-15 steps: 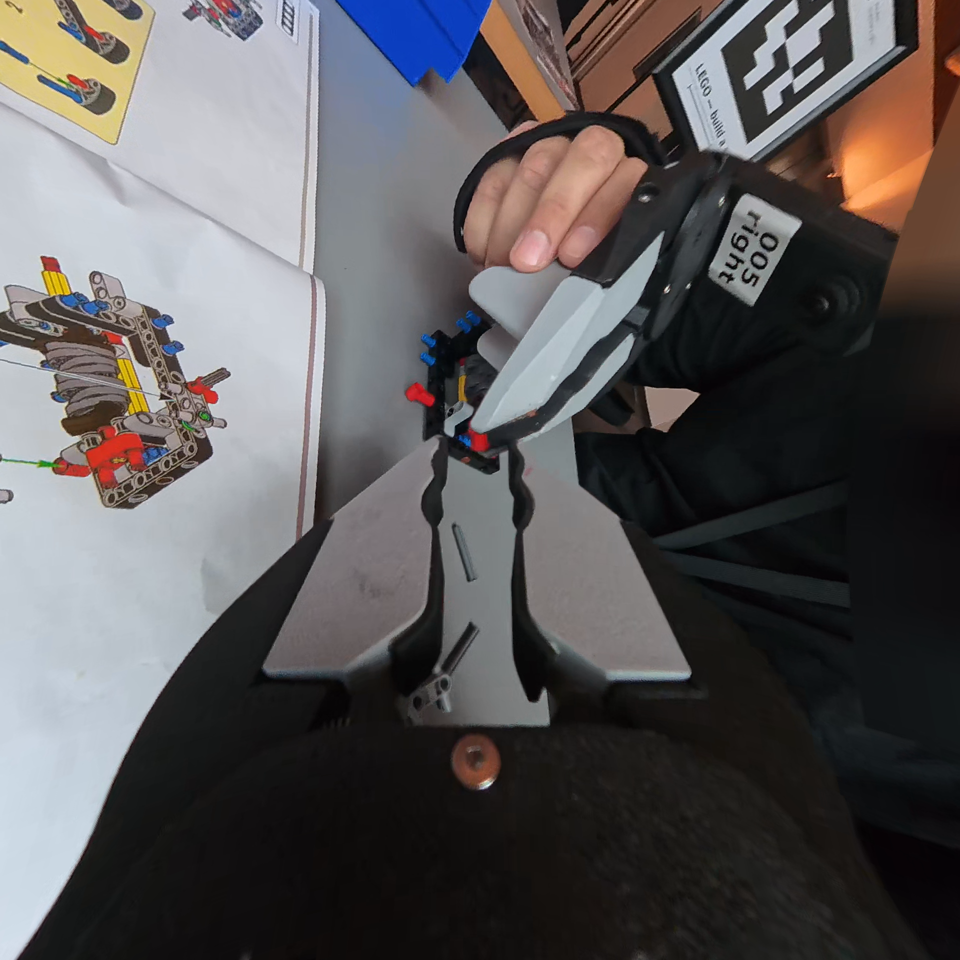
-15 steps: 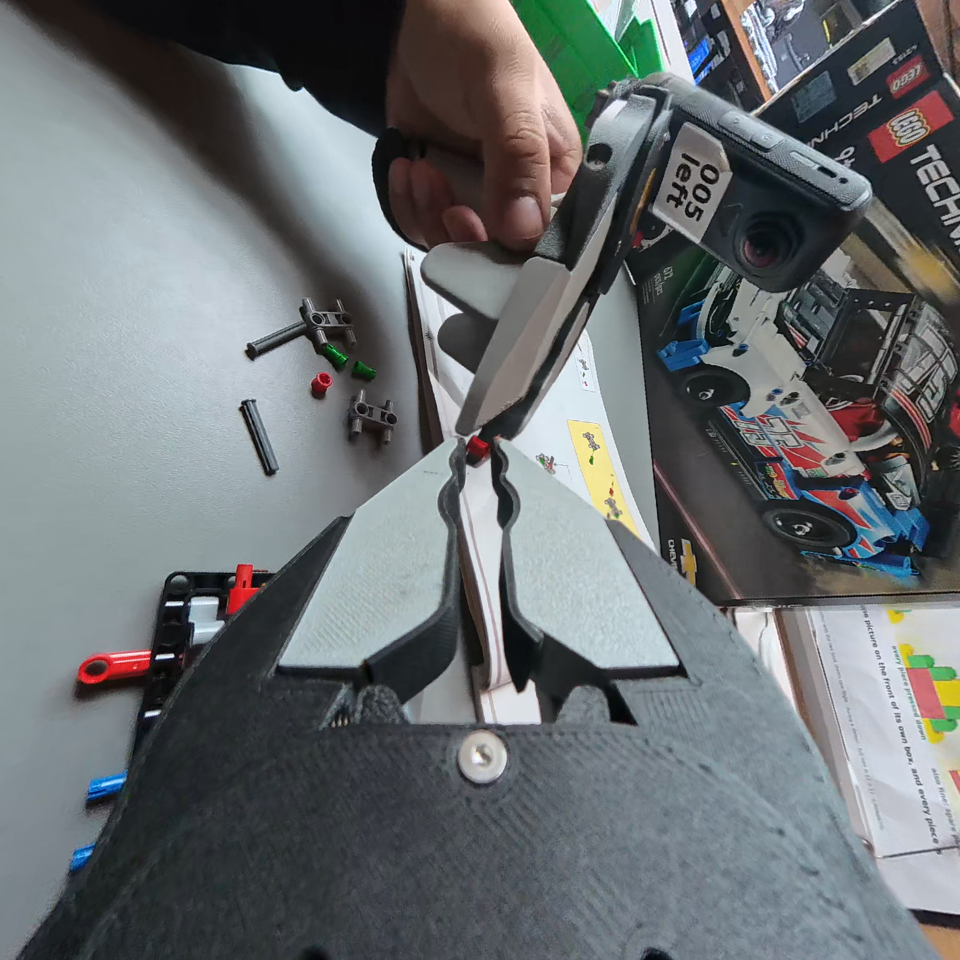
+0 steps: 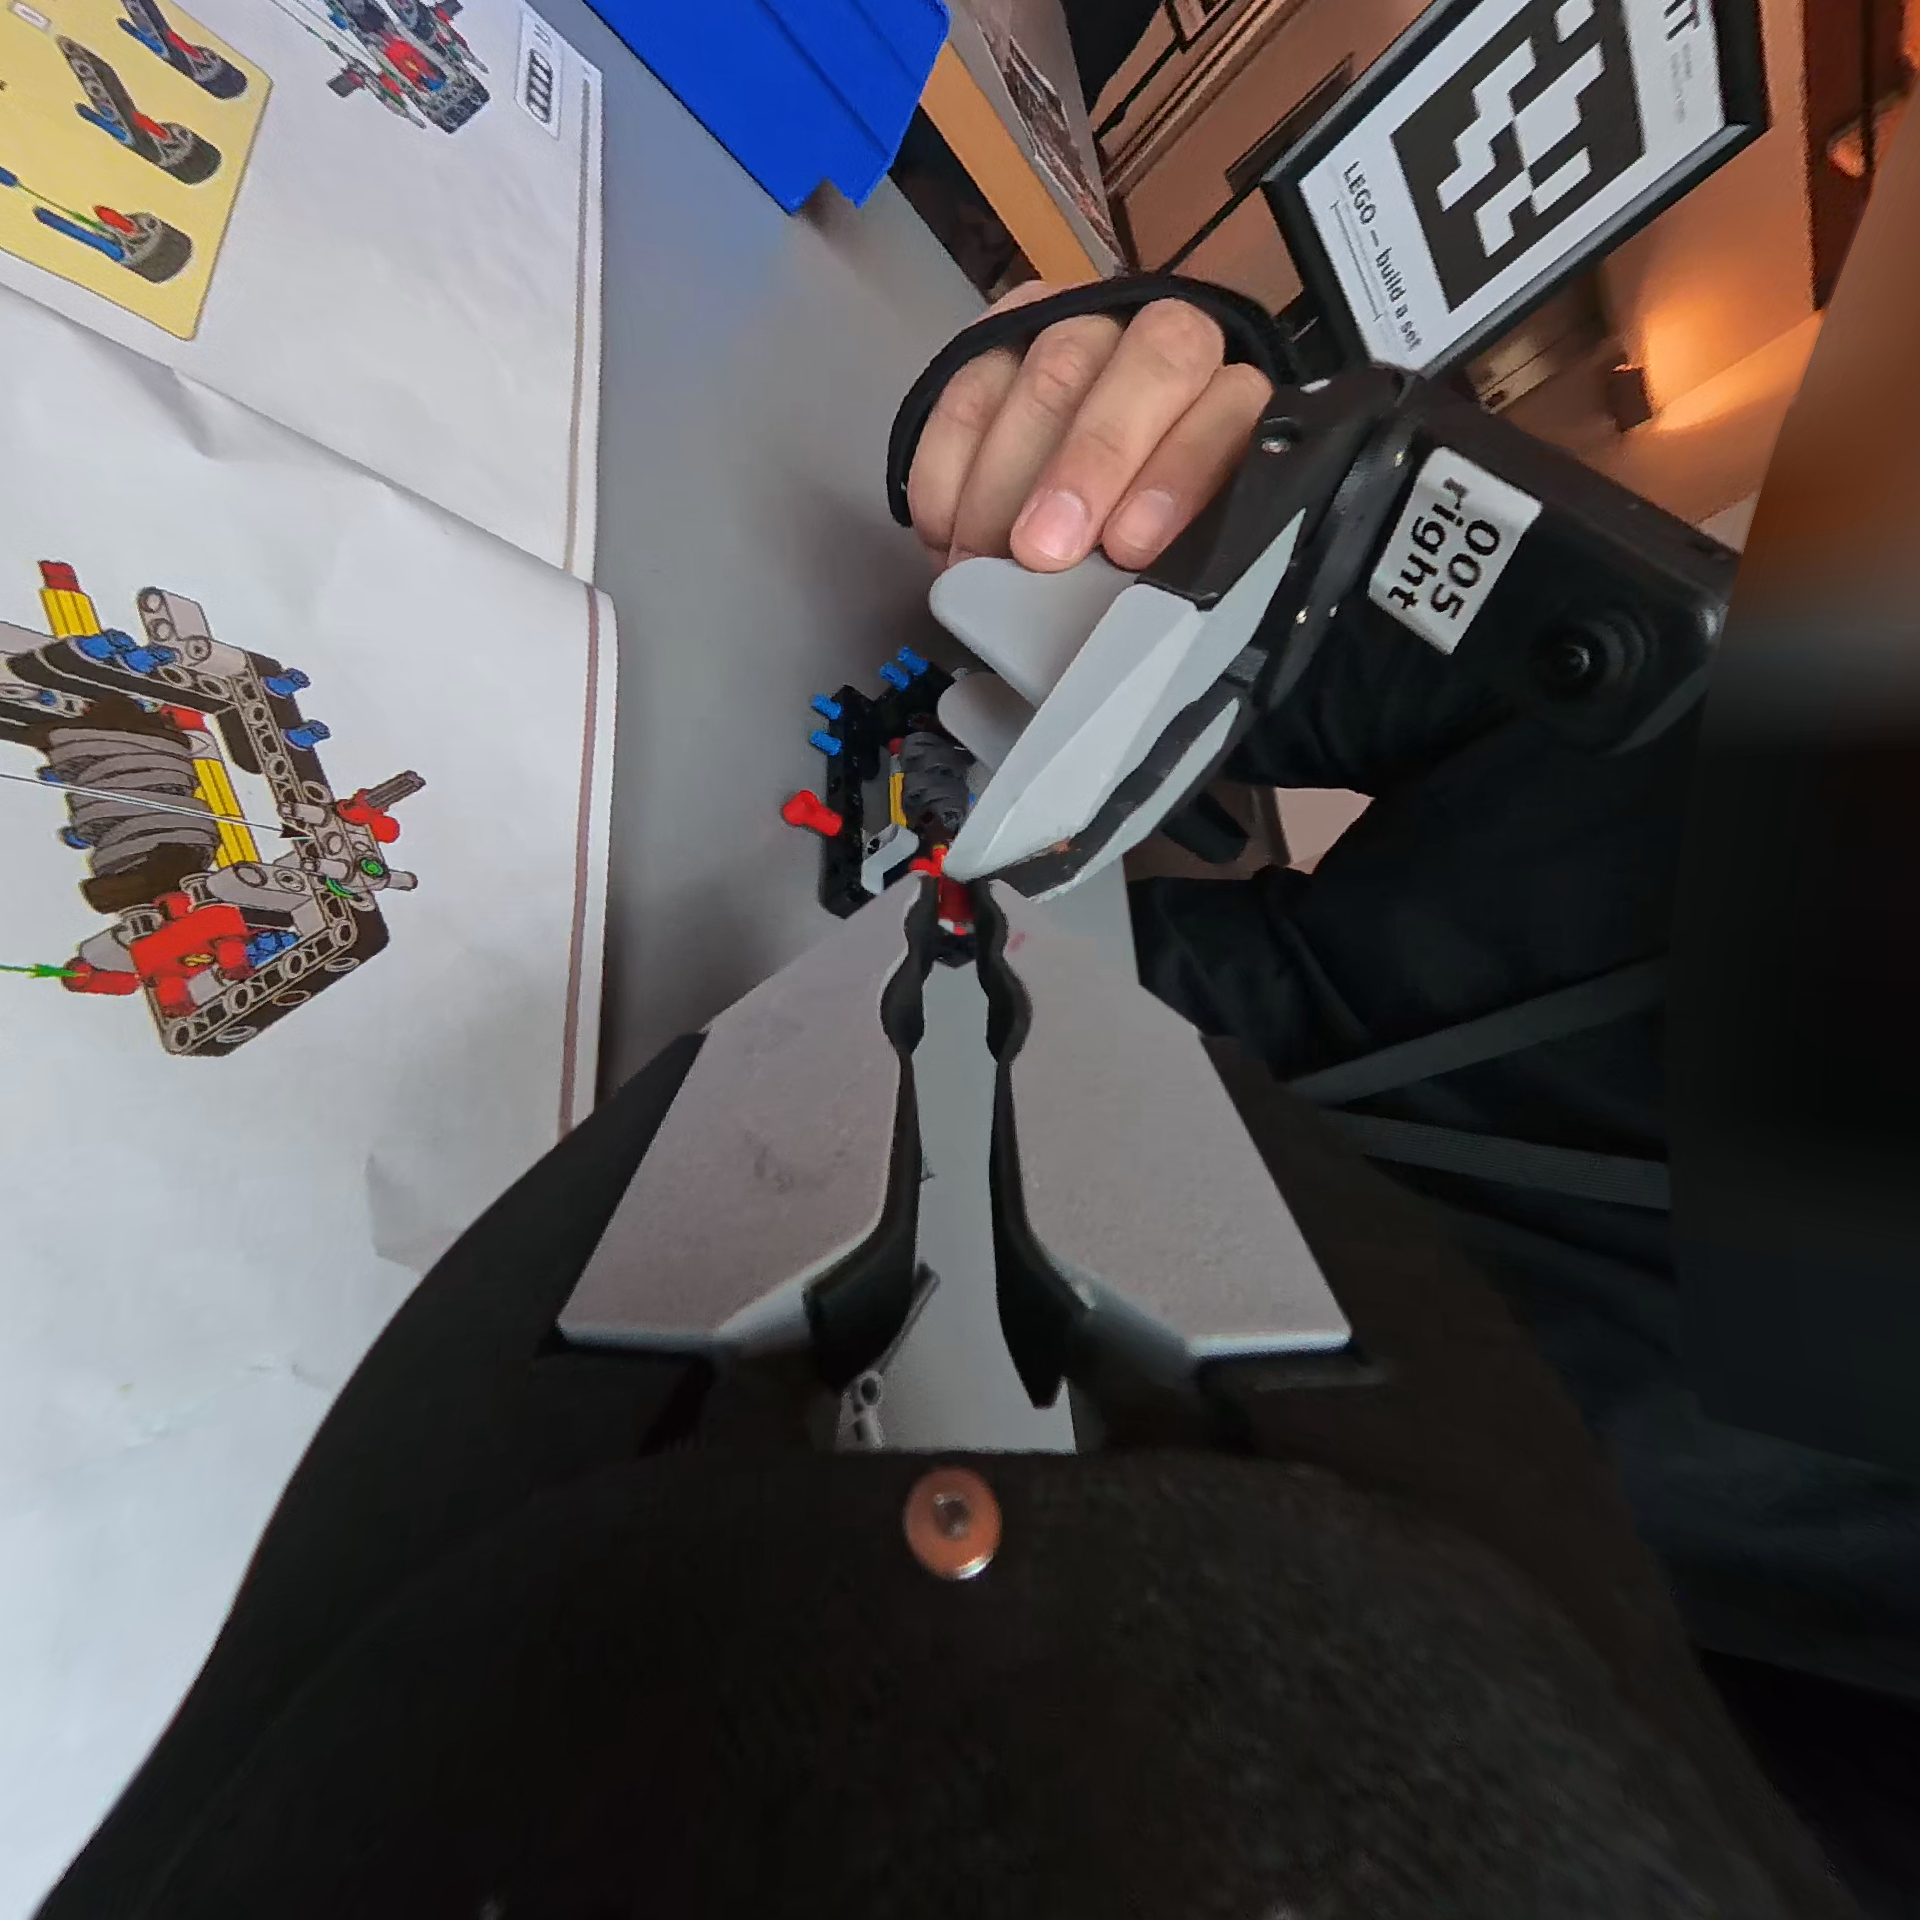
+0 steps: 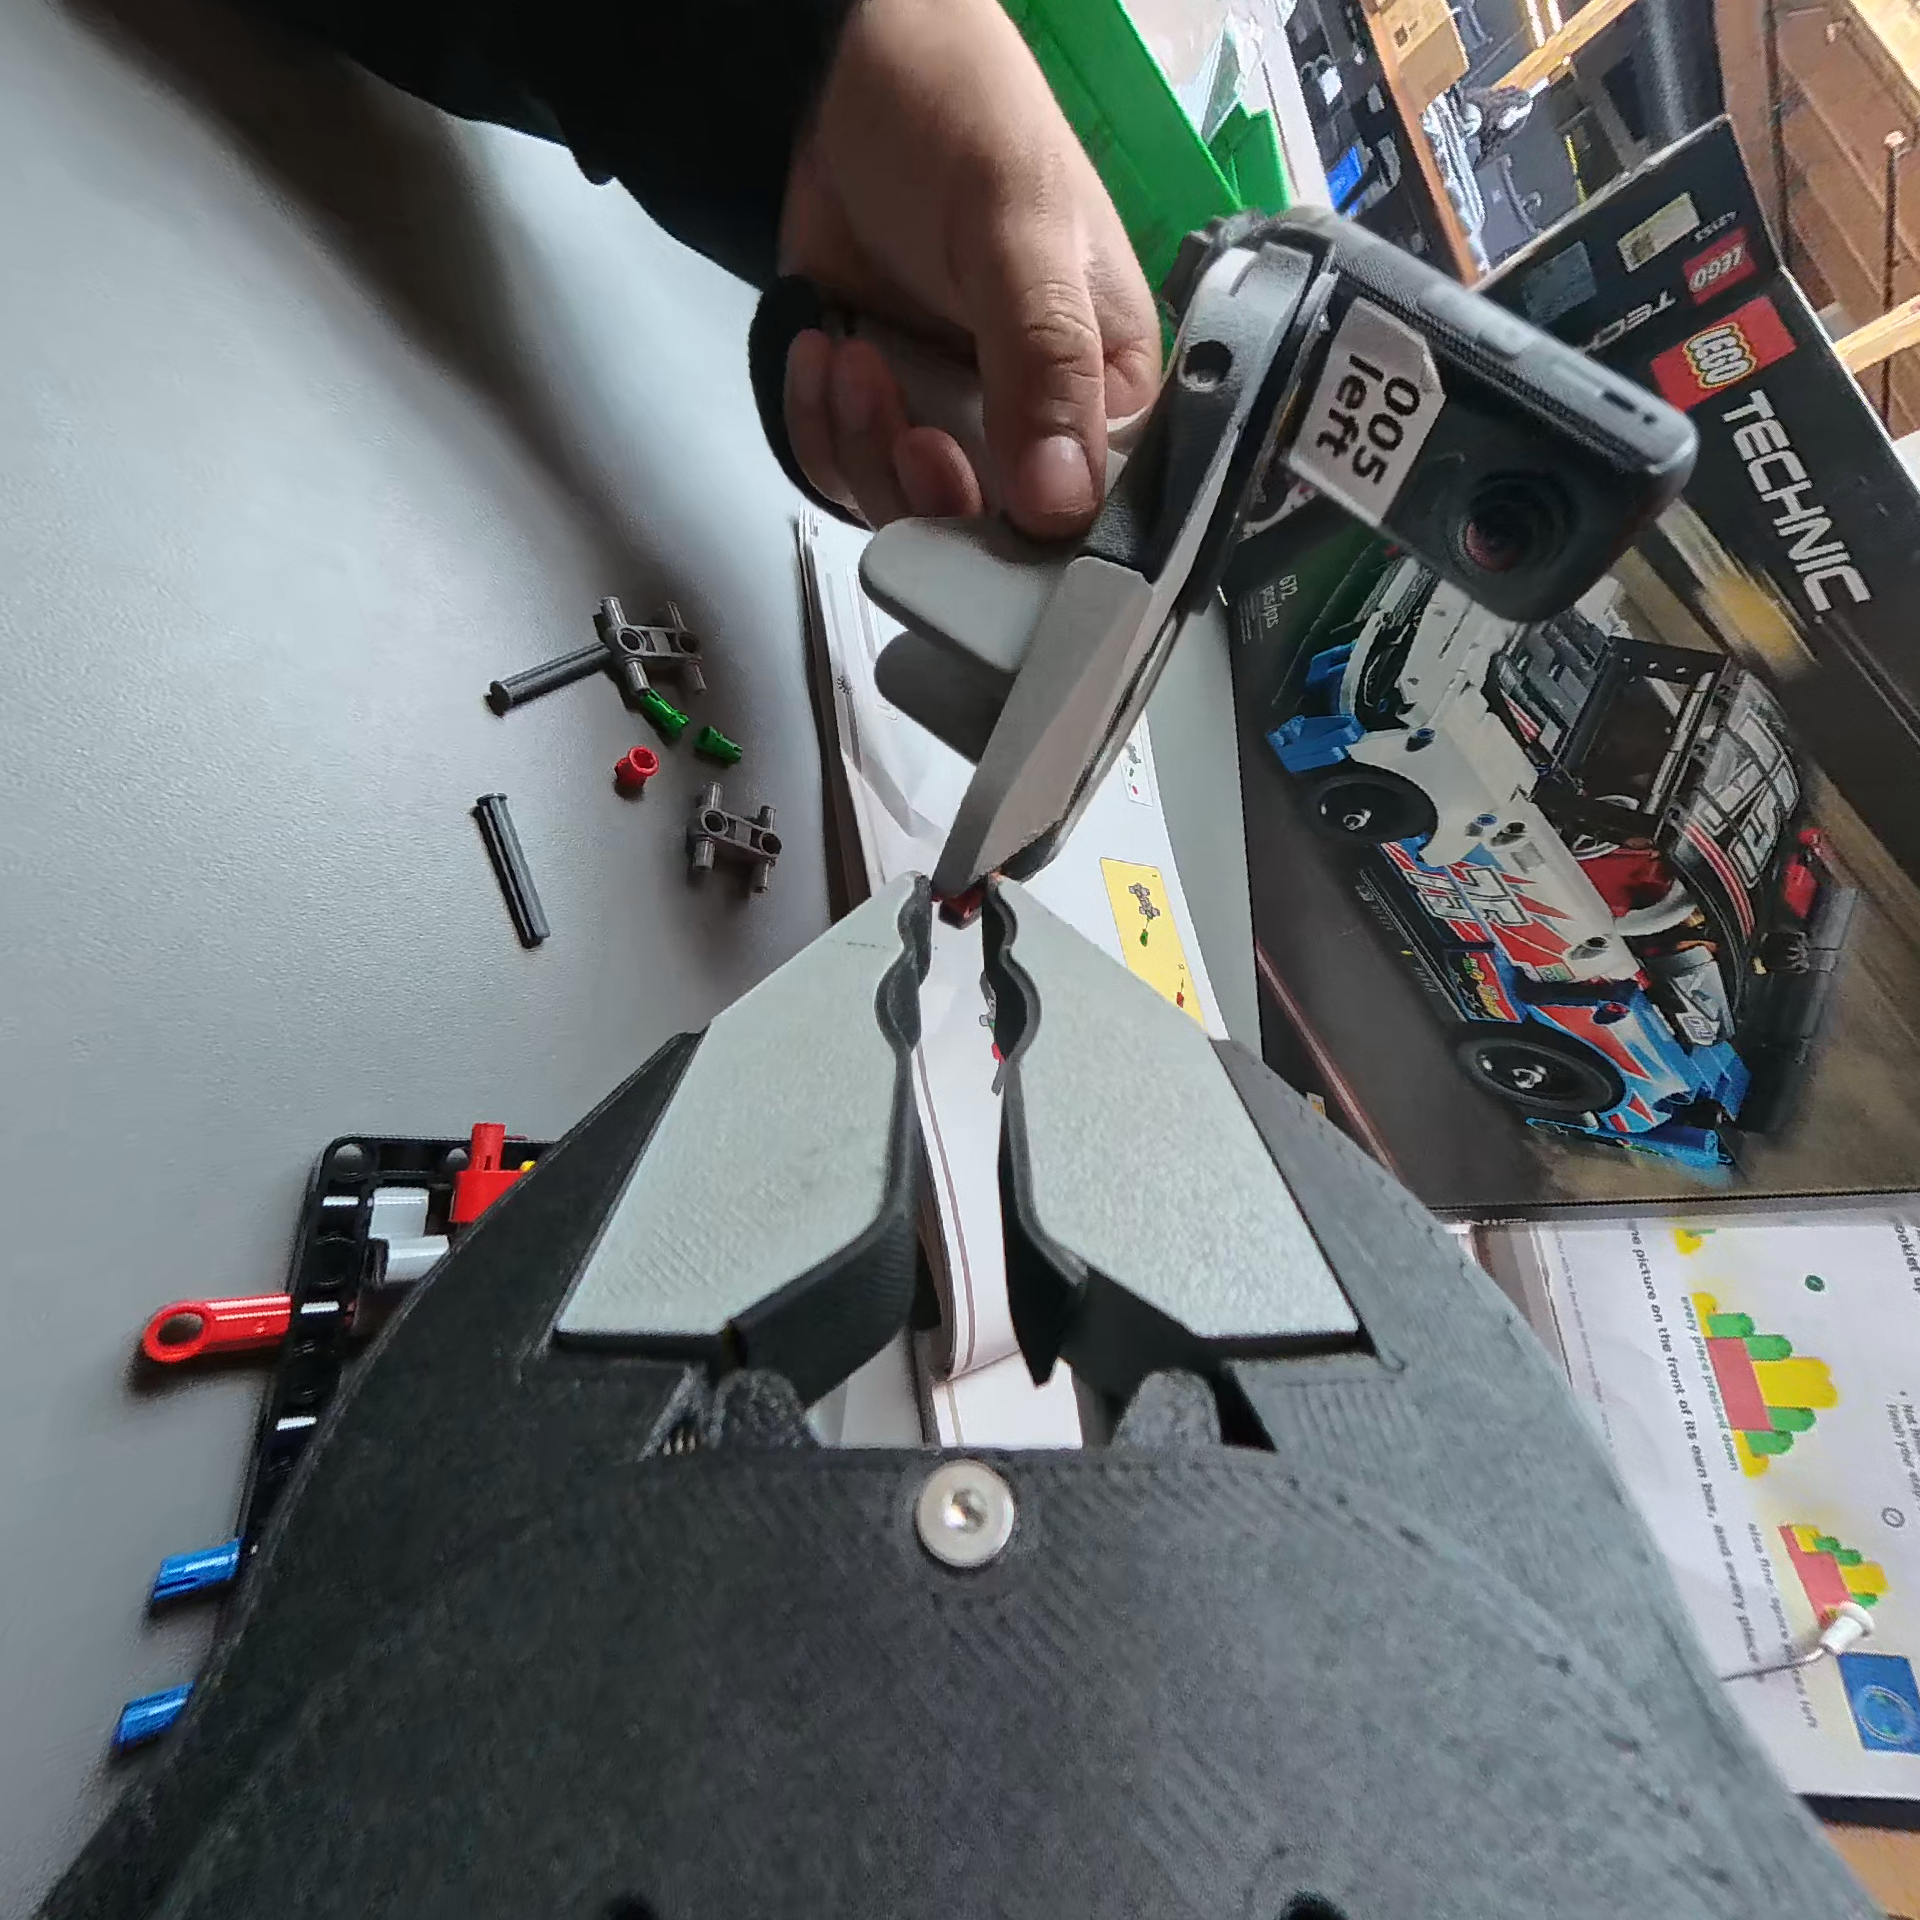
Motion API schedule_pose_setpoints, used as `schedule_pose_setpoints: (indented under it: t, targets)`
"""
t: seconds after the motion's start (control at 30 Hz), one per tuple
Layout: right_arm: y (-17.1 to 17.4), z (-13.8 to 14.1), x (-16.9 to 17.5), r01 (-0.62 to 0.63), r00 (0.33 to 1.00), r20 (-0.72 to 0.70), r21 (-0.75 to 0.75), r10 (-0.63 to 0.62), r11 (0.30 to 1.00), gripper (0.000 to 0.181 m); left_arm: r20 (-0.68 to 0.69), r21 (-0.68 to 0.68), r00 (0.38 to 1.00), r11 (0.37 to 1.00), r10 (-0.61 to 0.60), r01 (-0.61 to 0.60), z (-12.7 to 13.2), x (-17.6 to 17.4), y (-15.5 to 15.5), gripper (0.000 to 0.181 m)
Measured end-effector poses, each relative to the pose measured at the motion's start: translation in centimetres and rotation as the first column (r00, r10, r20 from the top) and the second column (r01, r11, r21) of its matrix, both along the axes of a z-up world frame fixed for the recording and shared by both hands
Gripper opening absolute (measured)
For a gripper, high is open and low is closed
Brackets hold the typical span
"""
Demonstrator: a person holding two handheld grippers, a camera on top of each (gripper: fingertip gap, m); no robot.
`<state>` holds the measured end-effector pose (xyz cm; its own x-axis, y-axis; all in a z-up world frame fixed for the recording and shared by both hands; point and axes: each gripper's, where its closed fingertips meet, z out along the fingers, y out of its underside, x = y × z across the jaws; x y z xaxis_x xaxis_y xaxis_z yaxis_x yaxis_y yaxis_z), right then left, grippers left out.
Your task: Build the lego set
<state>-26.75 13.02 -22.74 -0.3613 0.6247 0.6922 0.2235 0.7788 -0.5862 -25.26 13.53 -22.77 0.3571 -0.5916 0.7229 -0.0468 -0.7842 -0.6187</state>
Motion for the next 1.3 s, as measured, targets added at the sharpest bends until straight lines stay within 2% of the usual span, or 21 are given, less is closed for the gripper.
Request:
schedule_pose_setpoints:
  t: [0.1, 0.2, 0.23, 0.3, 0.4, 0.53, 0.6, 0.63, 0.7, 0.8, 0.9, 1.1, 1.23, 1.3]
  targets:
    - [0.4, 0.7, 0.2, -0.001, 1.0, -0.014, -0.105, -0.001, 0.995, 0.001, -0.058, 0.126, 0.998, 0.992, 0.03, -0.022, 0.5, -0.4, 0.6, 0.004]
    - [1.5, 2.1, 0.8, -0.006, 1.0, -0.005, -0.363, 0.004, 0.932, 0.0, -0.149, 0.305, 0.984, 0.951, 0.097, -0.048, 1.1, -0.8, 1.5, 0.004]
    - [1.9, 2.5, 0.9, -0.002, 1.0, 0.016, -0.473, 0.01, 0.881, 0.0, -0.177, 0.376, 0.976, 0.925, 0.126, -0.052, 1.5, -0.8, 1.8, 0.004]
    - [2.5, 2.7, 0.7, 0.026, 0.997, 0.069, -0.664, 0.027, 0.747, 0.014, -0.218, 0.524, 0.953, 0.849, 0.212, -0.069, 2.4, -0.9, 2.4, 0.004]
    - [3.1, 2.7, 0.4, 0.082, 0.988, 0.137, -0.844, 0.066, 0.529, 0.014, -0.283, 0.693, 0.905, 0.72, 0.319, -0.037, 3.3, -0.8, 2.8, 0.004]
    - [2.8, 4.1, 0.8, 0.051, 0.978, 0.099, -0.968, 0.186, 0.247, 0.01, -0.341, 0.807, 0.855, 0.589, 0.391, 0.052, 3.5, -0.5, 2.8, 0.004]
    - [2.8, 4.3, 0.8, 0.065, 0.97, 0.099, -0.986, 0.224, 0.153, 0.01, -0.343, 0.854, 0.834, 0.513, 0.432, 0.085, 3.6, -0.4, 3.1, 0.004]
    - [2.7, 4.2, 0.8, 0.072, 0.966, 0.101, -0.989, 0.238, 0.13, 0.01, -0.337, 0.873, 0.831, 0.478, 0.443, 0.1, 3.8, -0.2, 3.1, 0.004]
    - [2.6, 3.8, 0.8, 0.092, 0.962, 0.121, -0.988, 0.243, 0.124, 0.011, -0.338, 0.89, 0.812, 0.442, 0.476, 0.111, 3.8, -0.3, 3.4, 0.004]
    - [2.8, 3.7, 0.5, 0.105, 0.967, 0.132, -0.986, 0.216, 0.132, 0.008, -0.385, 0.871, 0.788, 0.471, 0.48, 0.138, 3.2, -0.3, 3.5, 0.004]
    - [3.1, 3.5, 0.4, 0.111, 0.971, 0.141, -0.981, 0.192, 0.156, 0.003, -0.391, 0.877, 0.781, 0.453, 0.487, 0.157, 3.1, -0.2, 3.5, 0.004]
    - [3.3, 3.4, 0.5, 0.112, 0.971, 0.14, -0.983, 0.192, 0.148, 0.0, -0.395, 0.887, 0.773, 0.424, 0.497, 0.181, 3.1, 0.1, 3.5, 0.004]
    - [3.2, 3.1, 0.3, 0.126, 0.971, 0.158, -0.977, 0.182, 0.173, 0.013, -0.44, 0.865, 0.732, 0.464, 0.519, 0.192, 2.4, -0.4, 3.9, 0.004]
    - [3.4, 2.6, 0.1, 0.154, 0.971, 0.187, -0.967, 0.151, 0.204, 0.009, -0.464, 0.856, 0.71, 0.474, 0.53, 0.206, 1.9, -0.5, 4.1, 0.004]
